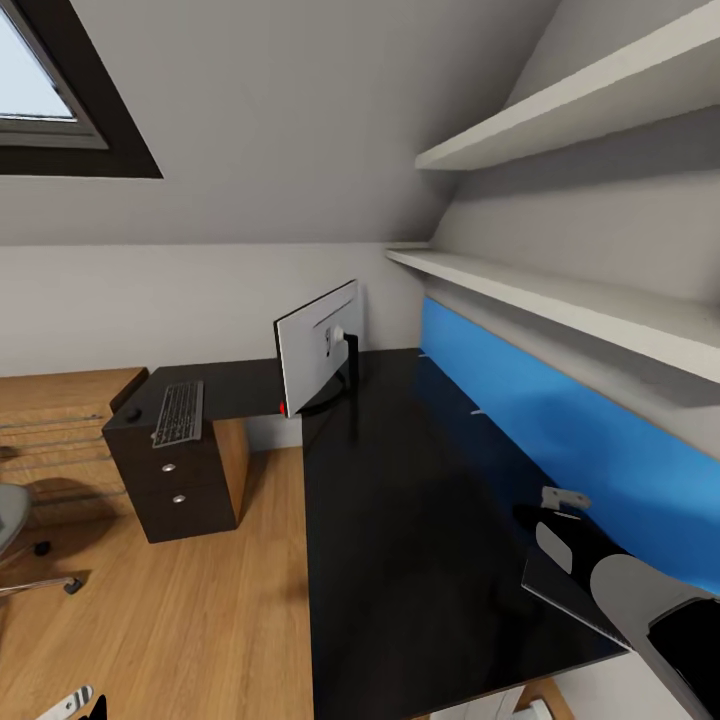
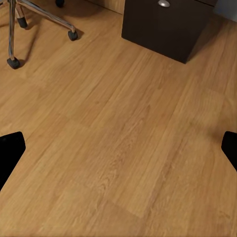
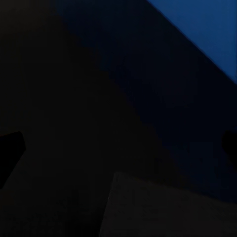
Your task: In the bedroom, organize the workspace by keeping the computer under the desk, ensuring the monitor is on the desk, placing the keyboard on the desk next to the monitor, placing the mouse on the desk next to the keyboard, moving the folder from the swivel chair onto the desk next to the mouse, stacking the notebook on top of the folder with the pen on top of the notebook, and positioning the swivel chair next to the desk.
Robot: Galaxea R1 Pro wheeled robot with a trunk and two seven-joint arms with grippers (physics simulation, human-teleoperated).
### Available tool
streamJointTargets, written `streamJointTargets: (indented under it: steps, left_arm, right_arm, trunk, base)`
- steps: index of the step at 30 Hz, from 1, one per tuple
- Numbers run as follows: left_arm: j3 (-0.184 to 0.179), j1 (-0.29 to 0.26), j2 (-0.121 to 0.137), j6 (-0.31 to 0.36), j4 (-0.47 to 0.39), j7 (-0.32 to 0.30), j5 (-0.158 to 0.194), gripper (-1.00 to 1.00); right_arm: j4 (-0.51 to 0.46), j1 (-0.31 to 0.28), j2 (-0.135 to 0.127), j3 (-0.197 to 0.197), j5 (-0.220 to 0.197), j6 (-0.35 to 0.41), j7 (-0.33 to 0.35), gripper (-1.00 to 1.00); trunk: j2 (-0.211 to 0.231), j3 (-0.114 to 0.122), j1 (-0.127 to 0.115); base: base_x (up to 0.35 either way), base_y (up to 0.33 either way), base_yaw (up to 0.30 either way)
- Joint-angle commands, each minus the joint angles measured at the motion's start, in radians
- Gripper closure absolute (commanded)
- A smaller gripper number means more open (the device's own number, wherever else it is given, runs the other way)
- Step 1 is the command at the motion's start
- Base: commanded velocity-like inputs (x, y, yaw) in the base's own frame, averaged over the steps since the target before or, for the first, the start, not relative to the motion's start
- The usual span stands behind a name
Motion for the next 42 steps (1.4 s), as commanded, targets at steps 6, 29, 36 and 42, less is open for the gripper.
streamJointTargets:
  steps: [6,29,36,42]
  left_arm:
    - [-0.002,0.000,0.000,-0.003,0.001,0.003,0.009,-1.00]
    - [-0.003,0.000,-0.001,-0.003,0.001,0.003,0.007,-1.00]
    - [-0.003,0.000,-0.001,-0.002,0.001,0.003,0.008,-1.00]
    - [-0.003,0.000,-0.001,-0.002,0.001,0.002,0.007,-1.00]
  right_arm:
    - [-0.003,0.000,-0.001,0.009,-0.005,0.006,-0.007,-1.00]
    - [-0.003,0.000,-0.001,0.009,-0.005,0.005,-0.007,-1.00]
    - [-0.002,0.000,-0.001,0.009,-0.005,0.005,-0.007,-1.00]
    - [-0.002,0.000,-0.001,0.009,-0.005,0.005,-0.007,-1.00]
  trunk:
    - [-0.001,-0.001,0.000]
    - [-0.148,-0.067,0.081]
    - [-0.190,-0.086,0.104]
    - [-0.190,-0.086,0.104]
  base:
    - [0.000,0.000,0.000]
    - [0.000,0.000,0.000]
    - [0.000,0.000,0.000]
    - [0.000,0.000,0.000]
